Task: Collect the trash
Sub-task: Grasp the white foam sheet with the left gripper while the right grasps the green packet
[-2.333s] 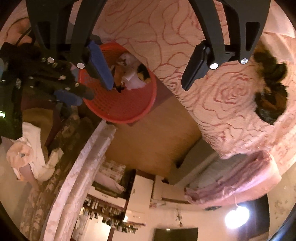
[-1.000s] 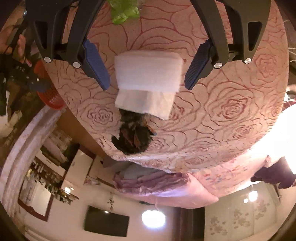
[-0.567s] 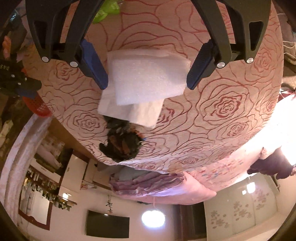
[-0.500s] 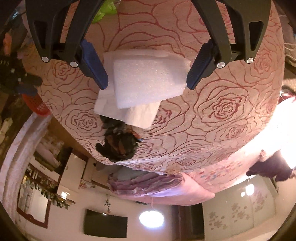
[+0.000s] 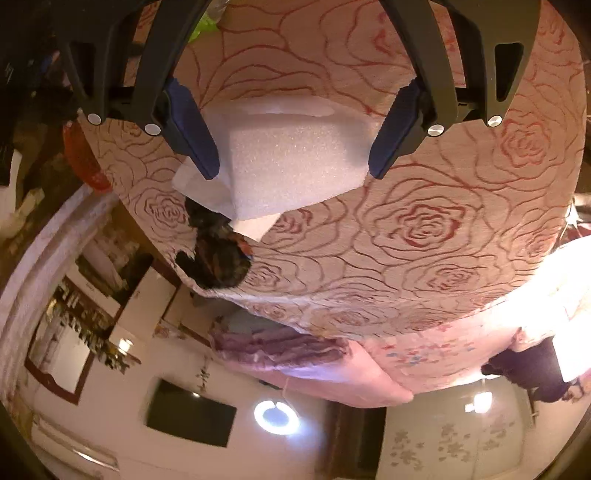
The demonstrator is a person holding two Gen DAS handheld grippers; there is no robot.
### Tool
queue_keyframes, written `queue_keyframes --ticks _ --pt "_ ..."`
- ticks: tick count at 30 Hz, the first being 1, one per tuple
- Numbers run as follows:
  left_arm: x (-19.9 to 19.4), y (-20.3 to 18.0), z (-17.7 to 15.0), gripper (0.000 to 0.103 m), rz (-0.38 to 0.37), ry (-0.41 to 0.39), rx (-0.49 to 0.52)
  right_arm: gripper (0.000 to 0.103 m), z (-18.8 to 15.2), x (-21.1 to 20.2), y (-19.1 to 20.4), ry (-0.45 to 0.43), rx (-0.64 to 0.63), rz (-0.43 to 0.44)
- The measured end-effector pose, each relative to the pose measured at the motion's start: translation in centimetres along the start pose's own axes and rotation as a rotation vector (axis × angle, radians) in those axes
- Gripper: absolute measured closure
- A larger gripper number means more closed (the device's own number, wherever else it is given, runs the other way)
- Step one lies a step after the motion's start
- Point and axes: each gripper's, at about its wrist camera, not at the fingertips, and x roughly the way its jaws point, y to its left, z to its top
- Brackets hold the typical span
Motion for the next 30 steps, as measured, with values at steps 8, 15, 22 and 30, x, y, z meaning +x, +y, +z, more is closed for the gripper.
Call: queue_keyframes --ticks 8,15,22,30 --pt "-2.4 1.8 0.0 0.023 0.027 -0.045 -0.043 0.049 0.1 1.9 4.6 0.056 -0.195 0.118" --pt "-3.1 2.6 -0.7 0.023 0.044 -0.048 -0.058 0.049 0.8 3.9 6.6 0.079 -0.295 0.086" --pt "-3.2 3.4 -1.2 0.023 0.052 -0.038 -0.074 0.064 0.6 4.8 6.4 0.085 -0.323 0.016" --pt "-3.1 3.7 -1.4 0.023 0.053 -0.025 -0.093 0.052 0.8 2.1 3.9 0.025 -0.194 0.099"
